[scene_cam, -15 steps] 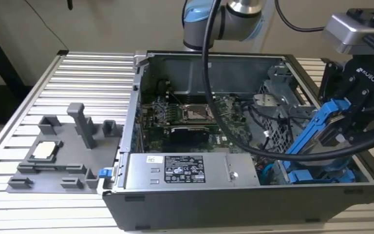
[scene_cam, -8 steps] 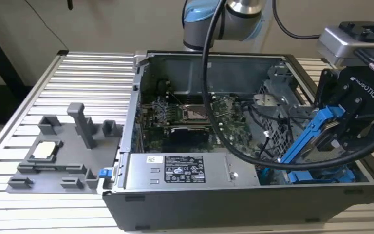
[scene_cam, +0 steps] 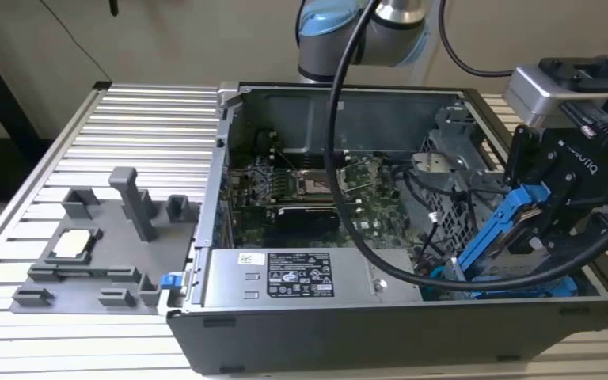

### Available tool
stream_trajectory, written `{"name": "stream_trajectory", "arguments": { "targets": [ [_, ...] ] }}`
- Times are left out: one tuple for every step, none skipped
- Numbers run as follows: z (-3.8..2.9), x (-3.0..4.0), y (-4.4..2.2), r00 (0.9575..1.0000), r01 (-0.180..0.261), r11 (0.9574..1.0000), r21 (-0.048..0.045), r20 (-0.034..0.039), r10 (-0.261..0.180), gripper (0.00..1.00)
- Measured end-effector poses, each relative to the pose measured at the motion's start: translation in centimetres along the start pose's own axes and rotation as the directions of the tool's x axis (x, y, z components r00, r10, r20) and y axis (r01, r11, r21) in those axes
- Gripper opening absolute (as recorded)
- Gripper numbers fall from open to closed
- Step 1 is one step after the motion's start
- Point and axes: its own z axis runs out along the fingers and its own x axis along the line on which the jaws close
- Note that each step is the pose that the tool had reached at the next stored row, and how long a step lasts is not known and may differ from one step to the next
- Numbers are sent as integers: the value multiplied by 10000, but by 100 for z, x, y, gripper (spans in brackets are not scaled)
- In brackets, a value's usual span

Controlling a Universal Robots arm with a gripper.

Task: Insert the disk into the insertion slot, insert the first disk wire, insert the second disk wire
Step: 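Insert the disk into the insertion slot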

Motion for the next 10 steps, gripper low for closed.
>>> {"name": "stream_trajectory", "arguments": {
  "targets": [
    [18,0,-1,10000,0,10000,3,0,0,33],
    [36,0,-2,10000,1,10000,12,1,-1,33],
    [55,0,-2,10000,0,10000,26,1,0,33],
    [73,0,-3,10000,0,10000,42,-1,0,33],
    [91,0,-3,10000,0,10000,57,-1,0,33],
    [106,-1,-4,10000,0,10000,67,0,0,33],
    [116,-1,-5,10000,0,10000,72,-1,0,33],
    [120,-1,-5,10000,0,10000,76,0,0,33],
    [120,-1,-5,10000,0,10000,75,-1,0,33],
    [120,-1,-5,10000,1,10000,76,0,-1,33]
  ]
}}
